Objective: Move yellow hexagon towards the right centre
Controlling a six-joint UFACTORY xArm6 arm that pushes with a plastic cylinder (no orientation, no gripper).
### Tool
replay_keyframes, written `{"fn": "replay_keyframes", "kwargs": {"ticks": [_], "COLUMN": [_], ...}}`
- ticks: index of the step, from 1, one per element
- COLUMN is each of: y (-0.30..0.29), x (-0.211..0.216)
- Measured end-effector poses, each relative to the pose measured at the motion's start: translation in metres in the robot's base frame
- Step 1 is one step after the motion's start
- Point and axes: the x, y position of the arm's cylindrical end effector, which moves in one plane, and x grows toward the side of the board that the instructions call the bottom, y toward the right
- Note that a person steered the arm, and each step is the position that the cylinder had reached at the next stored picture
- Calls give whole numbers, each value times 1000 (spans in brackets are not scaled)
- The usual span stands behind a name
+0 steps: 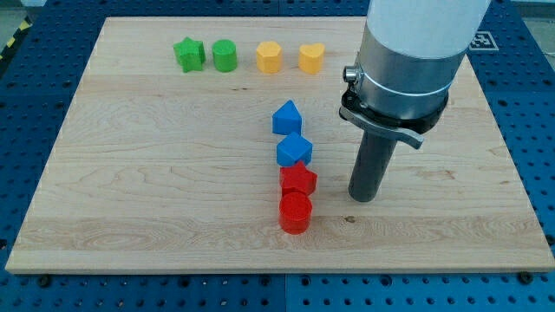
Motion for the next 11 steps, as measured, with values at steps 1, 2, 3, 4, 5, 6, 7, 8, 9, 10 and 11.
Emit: {"fn": "replay_keyframes", "kwargs": {"ticks": [1,2,3,4,5,6,7,8,9,10,11], "y": [0,-7,-12,-12,-12,-9,-9,-16,-39,-43,-43], "x": [0,-3,-34,-75,-111,-137,-139,-139,-139,-139,-139]}}
